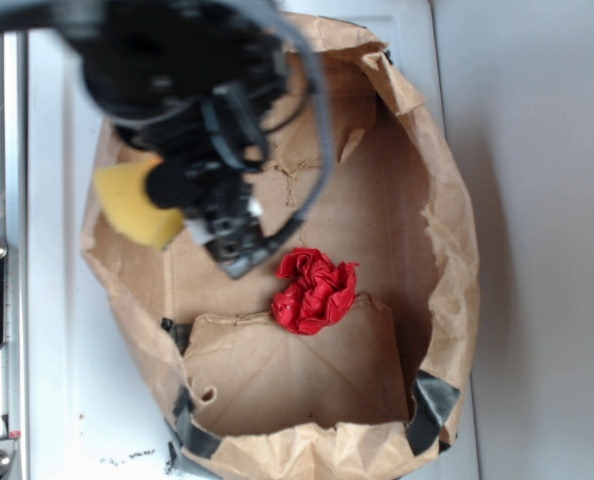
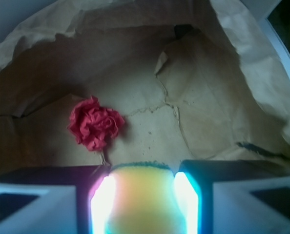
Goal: Grab the green sponge.
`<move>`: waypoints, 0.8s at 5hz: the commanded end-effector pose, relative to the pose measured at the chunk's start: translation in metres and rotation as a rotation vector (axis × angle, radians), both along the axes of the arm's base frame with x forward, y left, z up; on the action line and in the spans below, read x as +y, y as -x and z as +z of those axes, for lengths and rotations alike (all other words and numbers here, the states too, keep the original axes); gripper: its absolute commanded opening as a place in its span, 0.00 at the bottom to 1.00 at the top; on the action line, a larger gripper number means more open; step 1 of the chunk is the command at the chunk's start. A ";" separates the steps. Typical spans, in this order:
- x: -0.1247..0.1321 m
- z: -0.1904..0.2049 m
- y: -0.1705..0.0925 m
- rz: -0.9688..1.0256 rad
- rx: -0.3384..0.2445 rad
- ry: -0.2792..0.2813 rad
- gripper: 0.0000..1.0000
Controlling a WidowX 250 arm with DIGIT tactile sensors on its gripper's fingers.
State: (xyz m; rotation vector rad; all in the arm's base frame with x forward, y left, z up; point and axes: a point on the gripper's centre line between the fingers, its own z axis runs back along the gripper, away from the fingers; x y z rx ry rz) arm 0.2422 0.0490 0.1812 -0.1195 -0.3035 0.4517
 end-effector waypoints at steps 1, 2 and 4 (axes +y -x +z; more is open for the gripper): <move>-0.010 0.009 -0.004 0.017 -0.075 -0.040 0.00; -0.015 0.013 -0.017 0.050 -0.065 -0.042 0.00; -0.032 0.008 -0.028 0.051 -0.064 -0.111 0.75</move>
